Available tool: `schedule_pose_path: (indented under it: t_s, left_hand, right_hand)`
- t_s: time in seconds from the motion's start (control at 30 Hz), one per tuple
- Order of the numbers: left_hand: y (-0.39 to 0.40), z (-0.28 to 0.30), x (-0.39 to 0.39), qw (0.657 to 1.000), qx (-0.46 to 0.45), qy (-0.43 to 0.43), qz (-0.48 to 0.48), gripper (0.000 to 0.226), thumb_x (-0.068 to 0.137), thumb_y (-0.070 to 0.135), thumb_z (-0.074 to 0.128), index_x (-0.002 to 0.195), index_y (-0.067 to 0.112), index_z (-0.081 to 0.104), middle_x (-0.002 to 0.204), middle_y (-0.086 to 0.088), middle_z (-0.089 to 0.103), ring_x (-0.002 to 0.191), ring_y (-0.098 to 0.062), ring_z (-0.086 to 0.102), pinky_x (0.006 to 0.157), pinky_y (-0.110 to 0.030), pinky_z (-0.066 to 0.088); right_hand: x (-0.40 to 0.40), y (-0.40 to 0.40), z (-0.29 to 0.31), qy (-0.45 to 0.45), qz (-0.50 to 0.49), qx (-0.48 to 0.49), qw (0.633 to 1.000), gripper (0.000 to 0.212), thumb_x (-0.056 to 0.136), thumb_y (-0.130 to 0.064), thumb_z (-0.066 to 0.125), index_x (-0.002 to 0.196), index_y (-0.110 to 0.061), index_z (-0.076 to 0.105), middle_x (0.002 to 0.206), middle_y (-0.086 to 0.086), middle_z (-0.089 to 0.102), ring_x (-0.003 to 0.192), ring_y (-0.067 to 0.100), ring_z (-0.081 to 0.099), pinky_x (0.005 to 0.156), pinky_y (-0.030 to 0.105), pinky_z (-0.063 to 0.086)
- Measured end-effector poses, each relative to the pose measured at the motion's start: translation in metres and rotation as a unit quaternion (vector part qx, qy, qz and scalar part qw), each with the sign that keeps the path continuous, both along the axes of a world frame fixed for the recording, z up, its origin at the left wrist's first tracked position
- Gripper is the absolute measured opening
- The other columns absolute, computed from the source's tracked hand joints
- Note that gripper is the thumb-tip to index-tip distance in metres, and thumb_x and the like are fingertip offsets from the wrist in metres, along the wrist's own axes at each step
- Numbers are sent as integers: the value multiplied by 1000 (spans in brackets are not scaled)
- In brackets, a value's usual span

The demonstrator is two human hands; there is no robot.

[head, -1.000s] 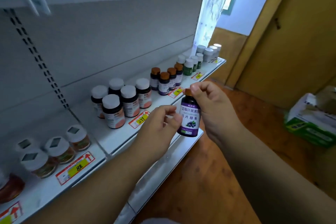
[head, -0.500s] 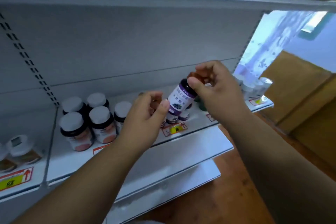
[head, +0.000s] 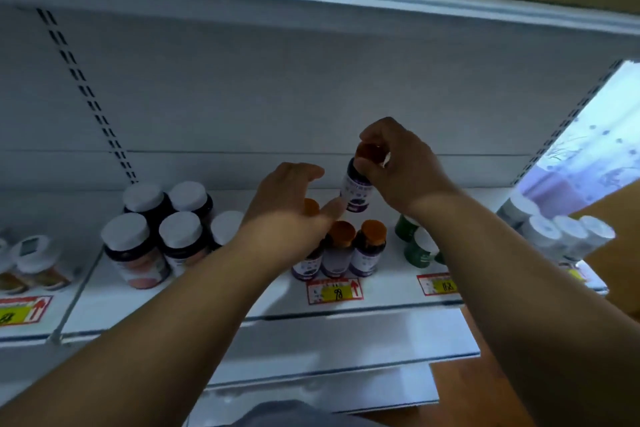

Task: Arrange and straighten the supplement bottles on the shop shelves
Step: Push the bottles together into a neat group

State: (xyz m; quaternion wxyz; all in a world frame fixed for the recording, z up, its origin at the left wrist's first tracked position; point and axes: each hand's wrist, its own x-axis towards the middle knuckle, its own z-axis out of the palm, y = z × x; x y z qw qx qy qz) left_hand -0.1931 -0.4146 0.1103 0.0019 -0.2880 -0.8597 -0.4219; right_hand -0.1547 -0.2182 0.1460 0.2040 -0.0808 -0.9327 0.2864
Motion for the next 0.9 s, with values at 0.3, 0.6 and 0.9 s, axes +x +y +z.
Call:
schedule_pose_path:
  t_s: [0.3,0.6,0.9]
  left_hand:
    - [11,-20,7,991,87,3,99,36,88,43,59,121,31,55,107,20,49,94,17,46,69,3,33]
    - [12,-26,13,986,100,-3,136,32,91,42,57,121,32,55,105,24,49,99,11,48,71,-1,35]
    - [12,-24,18,988,82,-1,131,35,92,39,57,125,27,55,110,17,49,98,12,47,75,-7,35]
  right_hand:
    - [-31,15,-38,-112,143,4,983,33,83,-23,65,113,-29,53,91,-20,60,83,-3,56,62,14,40]
    - [-45,7,-59,-200,190,14,961,36,76,-22,68,106,-32,53,95,-15,63,86,5,59,64,22,45]
    - [-45,4,-55,-217,194,47,956,21,82,-23,63,99,-31,54,90,-15,56,83,9,55,61,22,37]
